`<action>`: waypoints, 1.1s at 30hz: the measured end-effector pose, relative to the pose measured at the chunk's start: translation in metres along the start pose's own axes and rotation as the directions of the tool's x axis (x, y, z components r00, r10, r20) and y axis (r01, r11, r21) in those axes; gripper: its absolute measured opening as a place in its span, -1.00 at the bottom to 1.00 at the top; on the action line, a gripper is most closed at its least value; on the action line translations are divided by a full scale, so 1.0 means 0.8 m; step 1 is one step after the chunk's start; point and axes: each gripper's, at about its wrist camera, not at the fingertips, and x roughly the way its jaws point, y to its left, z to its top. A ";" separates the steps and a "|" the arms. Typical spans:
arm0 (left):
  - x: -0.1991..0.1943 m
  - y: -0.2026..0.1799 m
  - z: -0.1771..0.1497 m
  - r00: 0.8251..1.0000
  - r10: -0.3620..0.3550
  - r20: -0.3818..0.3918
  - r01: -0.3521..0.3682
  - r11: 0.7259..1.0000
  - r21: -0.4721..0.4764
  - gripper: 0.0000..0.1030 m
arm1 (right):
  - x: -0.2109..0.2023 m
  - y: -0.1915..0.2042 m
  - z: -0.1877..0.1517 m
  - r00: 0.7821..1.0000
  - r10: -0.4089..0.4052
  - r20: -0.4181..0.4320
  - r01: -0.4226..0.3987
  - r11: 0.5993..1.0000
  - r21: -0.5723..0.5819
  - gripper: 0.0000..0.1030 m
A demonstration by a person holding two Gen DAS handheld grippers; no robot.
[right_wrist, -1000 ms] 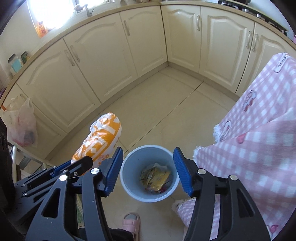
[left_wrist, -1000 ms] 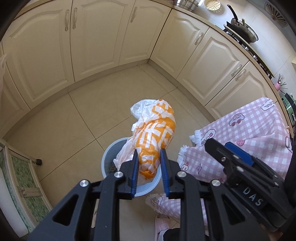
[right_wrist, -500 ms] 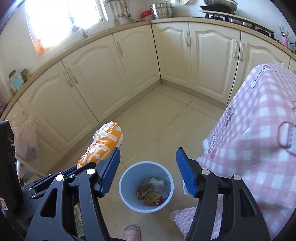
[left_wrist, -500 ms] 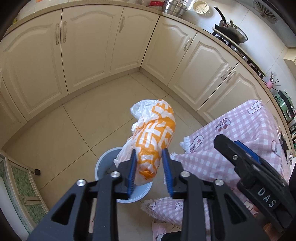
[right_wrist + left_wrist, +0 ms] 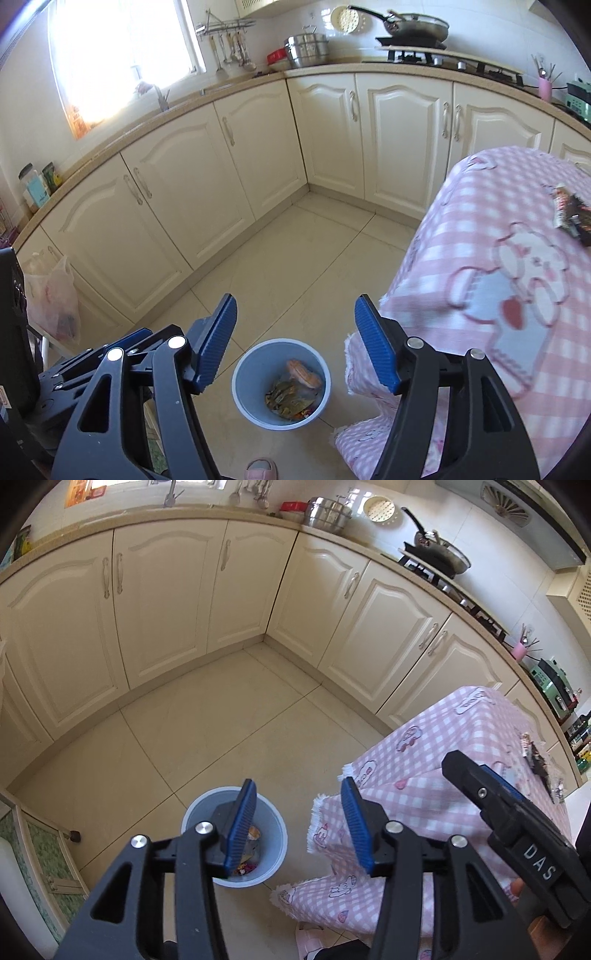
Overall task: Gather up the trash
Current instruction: 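Move both open tools back over the table, then grasp the dark snack wrapper with the left gripper while the right grasps the clear packet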
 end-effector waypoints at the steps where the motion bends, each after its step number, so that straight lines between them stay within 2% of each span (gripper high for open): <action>1: -0.007 -0.008 0.001 1.000 -0.009 0.008 0.009 1.000 0.010 -0.09 | -0.011 -0.006 0.001 1.000 -0.005 0.013 0.005 1.000 0.005 0.24; 6: -0.035 -0.059 0.003 0.998 -0.052 0.044 0.049 0.997 0.067 -0.09 | -0.062 -0.037 0.010 0.996 -0.031 0.082 0.028 0.999 0.030 0.25; 10: -0.047 -0.120 0.000 0.993 -0.109 0.053 0.101 0.986 0.131 -0.02 | -0.104 -0.075 0.011 0.988 -0.074 0.139 0.066 0.996 0.064 0.27; 14: -0.049 -0.186 -0.006 0.987 -0.153 0.040 0.141 0.967 0.210 0.01 | -0.145 -0.130 0.010 0.973 -0.149 0.178 0.130 0.985 0.113 0.29; 19: -0.034 -0.279 -0.015 0.977 -0.213 -0.001 0.204 0.931 0.302 0.07 | -0.187 -0.221 0.004 0.942 -0.270 0.198 0.228 0.950 0.214 0.30; 21: -0.028 -0.308 -0.021 0.974 -0.227 -0.011 0.218 0.919 0.329 0.13 | -0.200 -0.257 0.003 0.928 -0.318 0.194 0.266 0.931 0.251 0.31; 27: 0.009 -0.374 -0.021 0.968 -0.247 -0.051 0.248 0.896 0.368 0.14 | -0.214 -0.358 0.003 0.890 -0.436 0.135 0.368 0.860 0.354 0.32; 33: 0.053 -0.422 -0.010 0.961 -0.260 -0.090 0.275 0.890 0.364 0.14 | -0.193 -0.412 0.012 0.882 -0.467 0.071 0.411 0.833 0.369 0.32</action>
